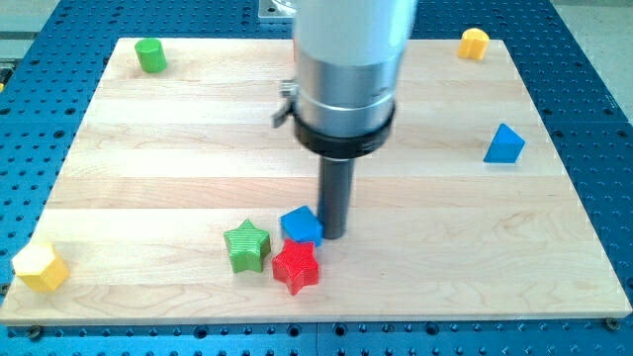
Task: Slide the triangle towards the center of the board
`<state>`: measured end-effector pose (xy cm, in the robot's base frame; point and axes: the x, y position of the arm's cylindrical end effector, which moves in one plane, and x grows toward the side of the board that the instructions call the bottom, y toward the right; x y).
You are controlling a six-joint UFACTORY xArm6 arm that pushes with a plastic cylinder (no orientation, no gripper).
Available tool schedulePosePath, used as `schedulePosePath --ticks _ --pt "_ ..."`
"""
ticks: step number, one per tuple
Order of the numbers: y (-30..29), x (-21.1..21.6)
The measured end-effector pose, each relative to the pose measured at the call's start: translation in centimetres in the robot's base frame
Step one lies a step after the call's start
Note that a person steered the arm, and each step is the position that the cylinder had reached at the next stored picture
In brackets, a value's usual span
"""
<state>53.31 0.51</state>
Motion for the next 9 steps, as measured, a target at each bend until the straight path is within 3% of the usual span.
schedulePosePath --ticks 1,3,4,6,7,9 --pt "4.6 0.0" --pt "23.3 -1.2" --pt "28.8 -3.1" --pt "27.2 -7.6" --pt "30.1 -10.1" --pt "16.0 -9.8"
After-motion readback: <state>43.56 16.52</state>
